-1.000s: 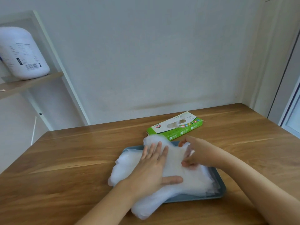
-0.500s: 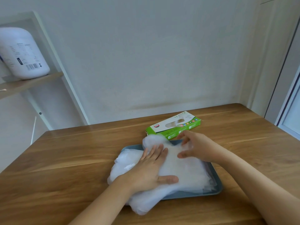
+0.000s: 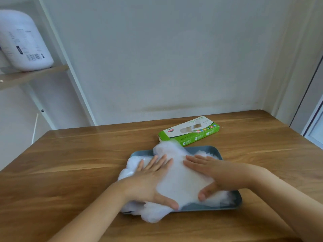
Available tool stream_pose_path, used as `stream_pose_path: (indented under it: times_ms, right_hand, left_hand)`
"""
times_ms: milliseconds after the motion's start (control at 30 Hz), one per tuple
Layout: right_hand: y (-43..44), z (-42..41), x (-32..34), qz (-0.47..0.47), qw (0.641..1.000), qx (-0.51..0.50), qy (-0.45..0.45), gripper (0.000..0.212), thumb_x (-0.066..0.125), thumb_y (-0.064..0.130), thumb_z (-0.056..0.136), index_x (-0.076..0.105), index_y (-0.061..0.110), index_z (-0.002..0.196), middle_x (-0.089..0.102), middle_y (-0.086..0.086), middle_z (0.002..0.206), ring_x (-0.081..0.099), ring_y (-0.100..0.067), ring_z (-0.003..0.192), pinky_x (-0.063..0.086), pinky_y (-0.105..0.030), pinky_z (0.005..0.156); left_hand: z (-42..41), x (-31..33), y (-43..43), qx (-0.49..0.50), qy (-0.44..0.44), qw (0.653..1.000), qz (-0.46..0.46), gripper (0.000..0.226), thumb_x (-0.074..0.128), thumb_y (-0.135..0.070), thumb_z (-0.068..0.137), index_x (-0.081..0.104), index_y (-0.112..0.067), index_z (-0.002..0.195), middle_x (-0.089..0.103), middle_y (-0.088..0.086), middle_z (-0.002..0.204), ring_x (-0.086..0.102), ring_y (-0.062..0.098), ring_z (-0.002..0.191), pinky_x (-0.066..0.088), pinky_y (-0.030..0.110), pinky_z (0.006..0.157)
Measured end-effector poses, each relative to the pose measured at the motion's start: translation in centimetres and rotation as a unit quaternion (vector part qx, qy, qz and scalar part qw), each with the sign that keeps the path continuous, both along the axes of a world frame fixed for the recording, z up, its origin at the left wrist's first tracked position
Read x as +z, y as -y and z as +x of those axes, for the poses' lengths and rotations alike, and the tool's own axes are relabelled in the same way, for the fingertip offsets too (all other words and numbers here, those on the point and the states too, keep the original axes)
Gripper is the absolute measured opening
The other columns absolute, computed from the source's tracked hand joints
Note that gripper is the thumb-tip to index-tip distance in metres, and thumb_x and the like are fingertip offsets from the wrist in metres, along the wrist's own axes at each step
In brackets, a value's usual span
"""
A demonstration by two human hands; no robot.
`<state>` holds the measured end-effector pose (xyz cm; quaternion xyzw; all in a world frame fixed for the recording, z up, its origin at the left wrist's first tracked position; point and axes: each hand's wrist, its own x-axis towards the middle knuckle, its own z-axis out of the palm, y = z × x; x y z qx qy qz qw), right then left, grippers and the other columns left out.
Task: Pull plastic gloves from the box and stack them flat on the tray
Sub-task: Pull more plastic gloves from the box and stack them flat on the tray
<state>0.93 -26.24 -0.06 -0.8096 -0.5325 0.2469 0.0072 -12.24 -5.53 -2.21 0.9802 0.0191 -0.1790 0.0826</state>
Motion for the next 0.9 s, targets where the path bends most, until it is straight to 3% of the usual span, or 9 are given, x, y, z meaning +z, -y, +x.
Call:
stream_pose_path:
  times_ms: [100,200,300,367,567,667,700,767,900]
  right_hand:
    - [0.4,0.9,0.9,-0.045,0.999,-0.005,0.009,0.107,0.066,0.061,0.076,-0.011,0.044,0.148,-0.017,0.024,0.153,-0.013,-0.007,0.144,-0.001,-0.038,0.117]
    - [0.3,2.1,2.0,-0.057,0.998,-0.023,0.013,0.103,0.074,0.058,0.069,0.008,0.049,0.148,0.002,0.028,0.154,0.008,-0.006,0.144,0.011,-0.036,0.117]
    - [-0.8,3.8,3.2,0.061,0.995,-0.072,-0.023,0.046,0.073,0.053,0.074,0.053,0.052,0.115,0.053,0.033,0.123,0.05,0.006,0.116,0.039,-0.018,0.1]
    - [-1.8,5.5,3.5,0.186,0.976,-0.11,0.007,0.018,0.07,0.042,0.08,0.062,0.05,0.093,0.064,0.028,0.093,0.058,0.008,0.089,0.044,-0.009,0.079]
    - [-5.8,11.7,1.8,0.29,0.933,-0.189,0.1,0.013,0.061,0.027,0.092,0.071,0.029,0.1,0.06,0.006,0.098,0.055,-0.011,0.091,0.036,-0.024,0.073]
    - [-7.2,12.2,0.7,0.287,0.934,-0.204,0.061,0.034,0.065,0.033,0.088,0.061,0.036,0.054,0.053,0.009,0.065,0.051,-0.009,0.063,0.032,-0.023,0.056]
    - [-7.6,12.1,0.4,0.29,0.933,-0.211,0.036,0.05,0.069,0.038,0.084,0.045,0.022,0.043,0.039,0.008,0.052,0.037,-0.011,0.049,0.024,-0.025,0.049]
    - [-8.5,11.9,-0.3,0.293,0.924,-0.246,0.021,0.061,0.074,0.048,0.076,0.035,0.012,0.046,0.023,-0.001,0.051,0.021,-0.018,0.051,0.015,-0.032,0.051]
    - [-9.7,11.6,-1.4,0.257,0.918,-0.294,0.068,0.051,0.07,0.054,0.077,0.073,0.003,0.075,0.033,-0.005,0.052,0.034,-0.017,0.051,0.023,-0.031,0.05]
  left_hand:
    - [-0.8,0.5,-2.0,0.001,-0.03,0.998,0.056,0.106,0.062,-0.044,0.087,-0.024,-0.033,0.149,-0.032,-0.011,0.154,-0.027,0.014,0.144,-0.012,0.043,0.119]
    - [-1.3,1.9,-3.3,0.018,-0.071,0.995,0.064,0.11,0.066,-0.049,0.082,-0.018,-0.031,0.151,-0.023,-0.006,0.159,-0.022,0.014,0.146,-0.011,0.041,0.12]
    - [-1.8,4.6,-4.3,0.041,-0.091,0.995,0.017,0.11,0.071,-0.061,0.073,0.002,-0.033,0.154,0.005,-0.014,0.159,0.001,0.009,0.148,0.004,0.032,0.121]
    - [-1.7,6.4,-5.1,0.07,-0.065,0.993,-0.063,0.092,0.073,-0.063,0.068,0.03,-0.041,0.146,0.036,-0.024,0.145,0.035,0.009,0.137,0.031,0.03,0.113]
    - [2.4,8.1,-6.7,0.139,0.13,0.972,-0.139,0.051,0.067,-0.052,0.081,0.054,-0.038,0.129,0.055,-0.025,0.128,0.054,-0.008,0.112,0.043,0.024,0.103]
    - [5.2,7.2,-6.8,0.14,0.173,0.956,-0.19,0.037,0.06,-0.039,0.091,0.056,-0.034,0.128,0.057,-0.018,0.131,0.055,-0.001,0.117,0.041,0.027,0.106]
    - [6.3,6.8,-6.8,0.136,0.175,0.954,-0.2,0.036,0.057,-0.035,0.094,0.054,-0.034,0.13,0.055,-0.018,0.134,0.052,0.001,0.122,0.038,0.025,0.107]
    - [8.1,5.9,-6.6,0.118,0.164,0.96,-0.196,0.036,0.051,-0.032,0.099,0.05,-0.035,0.135,0.045,-0.016,0.145,0.041,0.002,0.133,0.029,0.02,0.107]
    - [10.8,3.9,-6.1,0.094,0.098,0.969,-0.208,0.039,0.043,-0.037,0.101,0.044,-0.042,0.14,0.016,-0.01,0.16,0.017,0.002,0.145,0.022,0.021,0.111]
